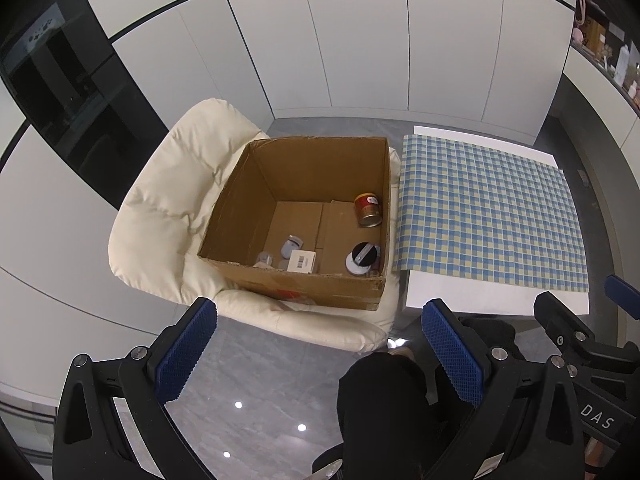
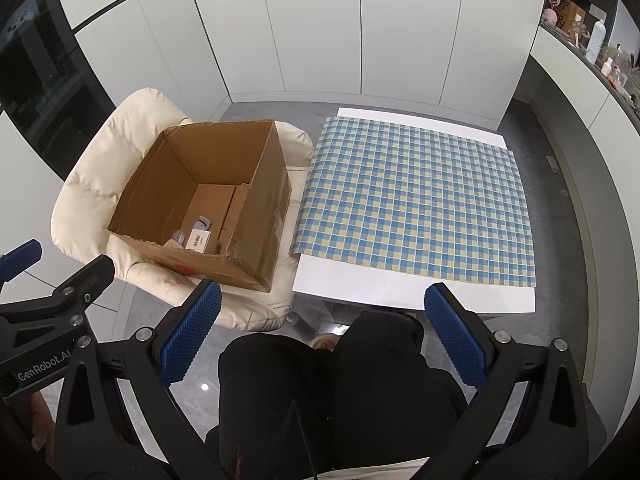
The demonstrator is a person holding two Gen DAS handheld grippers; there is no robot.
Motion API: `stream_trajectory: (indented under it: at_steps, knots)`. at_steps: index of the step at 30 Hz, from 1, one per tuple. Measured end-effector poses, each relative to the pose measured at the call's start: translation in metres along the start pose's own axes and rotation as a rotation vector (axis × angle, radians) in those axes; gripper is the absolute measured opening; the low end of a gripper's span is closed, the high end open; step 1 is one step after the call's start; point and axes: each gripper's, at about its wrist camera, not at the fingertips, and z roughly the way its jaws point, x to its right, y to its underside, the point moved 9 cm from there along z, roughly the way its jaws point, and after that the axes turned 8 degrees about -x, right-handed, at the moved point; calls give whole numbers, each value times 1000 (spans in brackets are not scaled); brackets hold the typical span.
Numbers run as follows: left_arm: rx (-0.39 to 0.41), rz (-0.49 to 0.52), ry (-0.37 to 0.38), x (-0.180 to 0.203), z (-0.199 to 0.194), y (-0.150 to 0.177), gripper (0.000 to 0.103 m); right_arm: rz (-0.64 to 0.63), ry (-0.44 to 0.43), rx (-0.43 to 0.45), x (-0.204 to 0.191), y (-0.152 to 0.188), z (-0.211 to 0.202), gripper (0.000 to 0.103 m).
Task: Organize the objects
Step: 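Pull both open tools back up from the cardboard box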
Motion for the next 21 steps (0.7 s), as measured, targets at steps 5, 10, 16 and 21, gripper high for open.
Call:
stream_trajectory:
  at_steps: [5, 10, 16, 21]
  knots:
    - [1, 3, -1, 0, 1, 0, 102, -1, 1, 5, -1, 0, 0, 103]
    - [3, 7, -5, 0, 1, 1, 102, 7, -2, -2, 1, 2, 1, 103]
    - [-2, 11, -7, 2, 3, 2, 102, 4, 1, -6, 3, 2, 4, 103]
    - [-3, 9, -6, 2, 4, 2, 102, 4, 1, -13, 4, 3, 5, 103]
